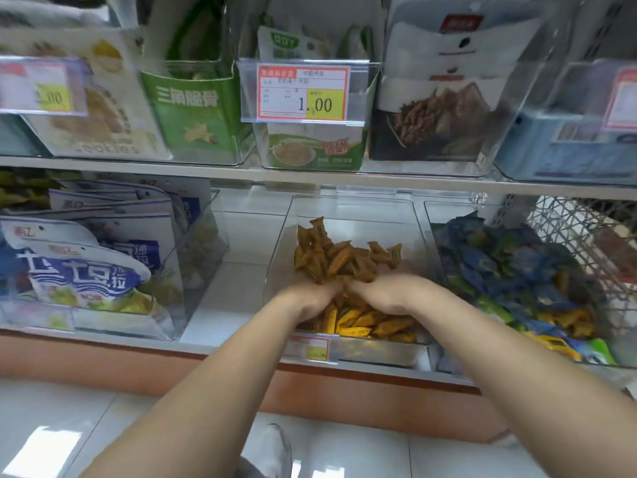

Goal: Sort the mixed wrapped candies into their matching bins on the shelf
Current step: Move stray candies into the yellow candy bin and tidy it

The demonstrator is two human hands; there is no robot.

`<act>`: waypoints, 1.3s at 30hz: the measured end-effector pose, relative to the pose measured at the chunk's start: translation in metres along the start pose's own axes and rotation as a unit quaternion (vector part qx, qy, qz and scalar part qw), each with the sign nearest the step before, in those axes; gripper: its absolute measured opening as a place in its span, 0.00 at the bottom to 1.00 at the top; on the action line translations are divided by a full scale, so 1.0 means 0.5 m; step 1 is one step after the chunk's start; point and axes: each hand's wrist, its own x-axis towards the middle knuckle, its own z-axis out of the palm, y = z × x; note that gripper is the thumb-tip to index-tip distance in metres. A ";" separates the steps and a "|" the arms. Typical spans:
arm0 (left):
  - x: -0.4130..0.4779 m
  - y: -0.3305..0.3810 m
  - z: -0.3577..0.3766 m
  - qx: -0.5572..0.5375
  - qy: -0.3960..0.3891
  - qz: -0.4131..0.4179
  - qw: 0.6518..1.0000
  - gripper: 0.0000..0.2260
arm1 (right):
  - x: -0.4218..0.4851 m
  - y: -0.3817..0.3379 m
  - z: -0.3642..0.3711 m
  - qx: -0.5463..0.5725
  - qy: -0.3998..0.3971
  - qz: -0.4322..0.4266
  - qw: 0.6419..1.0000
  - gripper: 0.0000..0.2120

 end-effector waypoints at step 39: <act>0.045 0.015 -0.006 -0.607 -0.062 0.063 0.790 0.23 | 0.068 0.046 -0.053 0.648 0.030 0.070 0.758 0.18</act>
